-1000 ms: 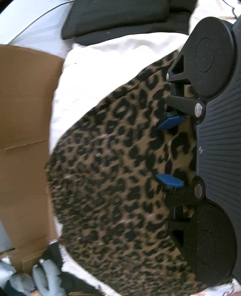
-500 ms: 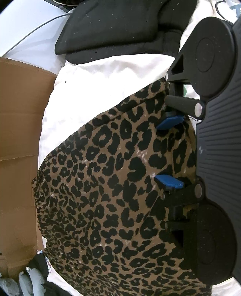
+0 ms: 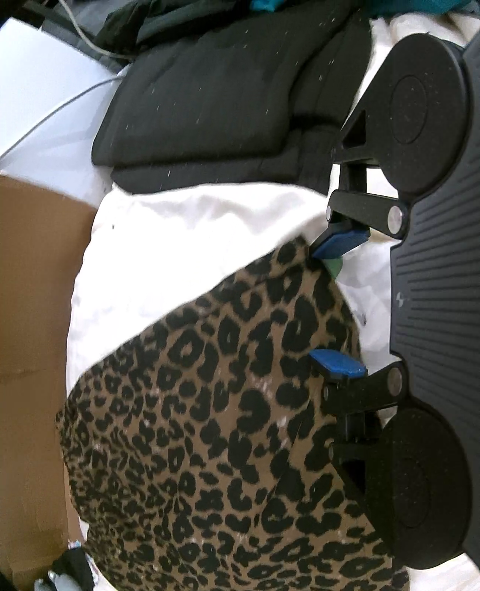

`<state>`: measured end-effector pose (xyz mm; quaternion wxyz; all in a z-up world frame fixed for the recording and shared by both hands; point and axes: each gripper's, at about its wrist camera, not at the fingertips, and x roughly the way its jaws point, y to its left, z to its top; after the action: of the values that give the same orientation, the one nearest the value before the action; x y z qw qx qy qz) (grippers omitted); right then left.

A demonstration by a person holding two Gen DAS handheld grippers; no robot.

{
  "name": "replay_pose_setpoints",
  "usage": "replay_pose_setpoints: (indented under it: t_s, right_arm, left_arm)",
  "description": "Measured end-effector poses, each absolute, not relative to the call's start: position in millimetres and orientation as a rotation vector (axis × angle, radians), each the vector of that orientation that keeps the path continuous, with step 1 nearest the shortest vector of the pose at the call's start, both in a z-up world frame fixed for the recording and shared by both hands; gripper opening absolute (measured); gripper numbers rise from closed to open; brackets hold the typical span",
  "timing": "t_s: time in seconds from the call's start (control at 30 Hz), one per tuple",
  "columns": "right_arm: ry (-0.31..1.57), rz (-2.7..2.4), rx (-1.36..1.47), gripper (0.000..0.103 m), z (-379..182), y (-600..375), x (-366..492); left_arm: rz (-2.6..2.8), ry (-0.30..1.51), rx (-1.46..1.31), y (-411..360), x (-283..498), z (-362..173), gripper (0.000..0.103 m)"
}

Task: Fold clothes
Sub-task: 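Slide the open right gripper over the skirt toward its hem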

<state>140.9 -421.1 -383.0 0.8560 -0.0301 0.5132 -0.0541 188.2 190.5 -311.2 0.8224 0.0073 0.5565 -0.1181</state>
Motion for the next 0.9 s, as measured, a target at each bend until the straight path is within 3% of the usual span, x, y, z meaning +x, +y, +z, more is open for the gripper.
replay_pose_setpoints:
  t_s: [0.3,0.57,0.67,0.73,0.9]
  right_arm:
    - [1.082,-0.154,0.018,0.059,-370,-434,126]
    - [1.028,-0.069,0.047,0.059,-340,-410,118]
    - [1.025,-0.014,0.086,0.06,-332,-394,118]
    - [1.035,0.023,0.121,0.06,-330,-381,118]
    - [1.086,0.133,0.12,0.06,-343,-341,110]
  left_arm:
    - [-0.244,1.166,-0.072,200,190,-320,0.03]
    - [-0.254,1.132,0.007,191,189,-327,0.028]
    - [-0.269,1.138,-0.007,195,187,-328,0.022]
    - [-0.3,1.147,0.004,196,186,-327,0.011]
    - [-0.304,1.119,0.019,196,177,-316,0.006]
